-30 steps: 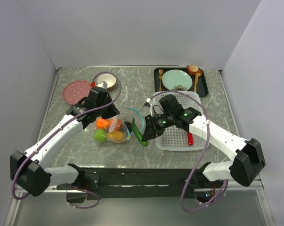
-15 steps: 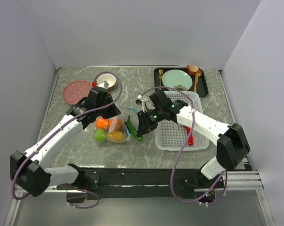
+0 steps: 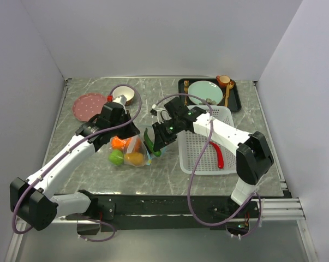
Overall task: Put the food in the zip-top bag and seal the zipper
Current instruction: Place the fake vegetable in the zipper food storage bag.
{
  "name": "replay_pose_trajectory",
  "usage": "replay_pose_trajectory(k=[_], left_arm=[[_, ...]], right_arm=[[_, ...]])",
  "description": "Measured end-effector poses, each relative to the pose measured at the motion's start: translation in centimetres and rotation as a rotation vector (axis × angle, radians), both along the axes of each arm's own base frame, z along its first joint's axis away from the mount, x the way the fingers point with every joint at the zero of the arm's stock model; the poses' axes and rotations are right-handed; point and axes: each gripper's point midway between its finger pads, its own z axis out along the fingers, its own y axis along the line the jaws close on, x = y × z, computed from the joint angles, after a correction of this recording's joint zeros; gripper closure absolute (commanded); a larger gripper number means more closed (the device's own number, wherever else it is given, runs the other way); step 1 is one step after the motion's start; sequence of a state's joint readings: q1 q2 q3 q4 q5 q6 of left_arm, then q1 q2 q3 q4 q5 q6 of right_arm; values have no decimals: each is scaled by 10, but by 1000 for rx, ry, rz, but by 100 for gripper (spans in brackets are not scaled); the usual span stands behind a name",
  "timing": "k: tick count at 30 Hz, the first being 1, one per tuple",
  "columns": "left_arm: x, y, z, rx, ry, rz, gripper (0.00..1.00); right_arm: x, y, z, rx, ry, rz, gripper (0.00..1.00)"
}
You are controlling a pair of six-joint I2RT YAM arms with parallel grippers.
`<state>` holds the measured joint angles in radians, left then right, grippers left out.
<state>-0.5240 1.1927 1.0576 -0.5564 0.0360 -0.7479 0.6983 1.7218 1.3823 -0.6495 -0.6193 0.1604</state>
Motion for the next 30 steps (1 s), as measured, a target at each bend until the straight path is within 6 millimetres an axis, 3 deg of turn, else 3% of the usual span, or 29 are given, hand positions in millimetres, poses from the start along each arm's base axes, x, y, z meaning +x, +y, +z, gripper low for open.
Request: replay_pose_trajectory(k=[9, 19, 30], left_arm=[[-1, -4, 2, -14, -3, -18, 99], [1, -7, 6, -31, -18, -27, 99], [2, -9, 9, -41, -25, -33, 99]], right_arm=[[13, 7, 2, 3, 17, -115, 83], [11, 30, 11, 59, 37, -156, 75], [5, 38, -16, 0, 77, -161, 70]])
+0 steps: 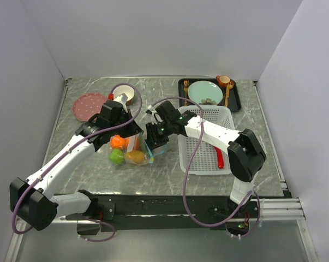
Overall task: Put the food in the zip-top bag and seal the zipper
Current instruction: Place the fake vegetable in the zipper food storage bag.
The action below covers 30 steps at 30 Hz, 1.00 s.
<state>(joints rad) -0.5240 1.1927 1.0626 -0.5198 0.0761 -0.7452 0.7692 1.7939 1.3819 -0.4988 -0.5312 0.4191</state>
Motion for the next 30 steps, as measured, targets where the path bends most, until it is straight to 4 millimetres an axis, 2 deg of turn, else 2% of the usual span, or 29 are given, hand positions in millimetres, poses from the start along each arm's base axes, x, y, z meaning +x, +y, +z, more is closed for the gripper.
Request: replay_pose_trajectory(k=[3, 4, 7, 8, 9, 14, 18, 20, 22, 25, 30], left_arm=[[0, 1, 1, 1, -3, 3, 99], [0, 1, 1, 1, -6, 5, 99], [0, 3, 6, -1, -19, 15, 99], [0, 4, 7, -3, -23, 17, 99], [0, 4, 8, -5, -27, 19, 99], [0, 7, 12, -4, -43, 32, 99], [2, 9, 12, 2, -47, 42, 99], [2, 9, 12, 3, -48, 45, 99], [2, 10, 13, 2, -49, 49, 99], [2, 10, 13, 1, -50, 51, 99], [2, 10, 13, 1, -49, 54, 99]], right_arm=[[2, 2, 2, 12, -2, -8, 66], [3, 4, 3, 21, -3, -12, 59], [5, 11, 9, 57, -7, -16, 51], [6, 12, 11, 65, -6, -17, 40], [6, 14, 12, 74, -5, -18, 35], [7, 14, 12, 73, 2, -31, 26], [12, 9, 7, 36, -12, -66, 25], [16, 3, 5, -1, -29, -102, 25], [21, -7, 7, -34, -53, -142, 20], [26, -23, 21, -66, -108, -203, 15], [40, -64, 47, -123, -190, -326, 13]])
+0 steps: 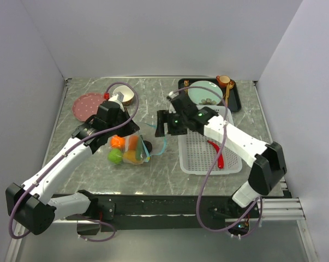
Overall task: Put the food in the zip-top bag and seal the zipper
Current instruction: Place the fake vegetable in the zipper food storage bag, then pick up the fake vegetable from the bin.
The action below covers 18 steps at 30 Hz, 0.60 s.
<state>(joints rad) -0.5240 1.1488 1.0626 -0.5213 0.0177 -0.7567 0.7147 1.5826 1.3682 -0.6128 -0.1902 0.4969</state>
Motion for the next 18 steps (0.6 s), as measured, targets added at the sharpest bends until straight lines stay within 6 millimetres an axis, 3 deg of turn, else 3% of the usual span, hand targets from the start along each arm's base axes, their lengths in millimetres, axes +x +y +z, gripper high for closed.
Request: replay_pose_trajectory(k=[4, 10, 18], left_arm=[[0, 0, 0, -1, 0, 0, 99], [0, -1, 1, -11, 6, 7, 99], [0, -1, 0, -15, 10, 9, 99]], right_arm=[[16, -43, 3, -64, -33, -118, 13], [25, -118, -29, -268, 6, -312, 12], [-10, -214, -64, -419, 104, -608, 11]])
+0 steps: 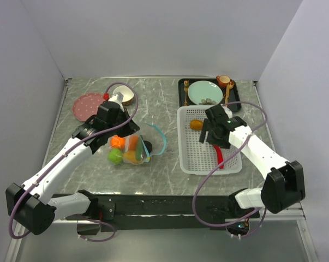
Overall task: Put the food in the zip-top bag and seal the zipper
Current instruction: Pick up the fake vegetable from the bin.
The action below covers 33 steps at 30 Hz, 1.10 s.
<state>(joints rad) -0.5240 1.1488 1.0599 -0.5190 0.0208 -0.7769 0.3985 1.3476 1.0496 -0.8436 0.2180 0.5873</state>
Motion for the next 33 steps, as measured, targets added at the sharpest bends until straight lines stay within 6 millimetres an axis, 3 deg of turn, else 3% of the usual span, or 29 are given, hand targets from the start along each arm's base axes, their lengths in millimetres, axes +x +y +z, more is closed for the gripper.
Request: replay_pose_trajectory(k=[8, 13, 20, 27, 33], left_arm=[[-1, -1, 0, -4, 4, -3, 99], [-1, -1, -1, -4, 4, -2, 99], [-1, -1, -1, -5, 6, -5, 99], [0, -2, -4, 0, 14, -5, 99], [0, -2, -4, 0, 15, -5, 99]], right_arm=[[-25, -44, -36, -44, 81, -195, 11], [-27, -61, -50, -16, 93, -279, 12], [-13, -54, -60, 33, 83, -274, 17], [-13, -44, -76, 76, 114, -241, 25], [-8, -29, -78, 148, 119, -184, 34]])
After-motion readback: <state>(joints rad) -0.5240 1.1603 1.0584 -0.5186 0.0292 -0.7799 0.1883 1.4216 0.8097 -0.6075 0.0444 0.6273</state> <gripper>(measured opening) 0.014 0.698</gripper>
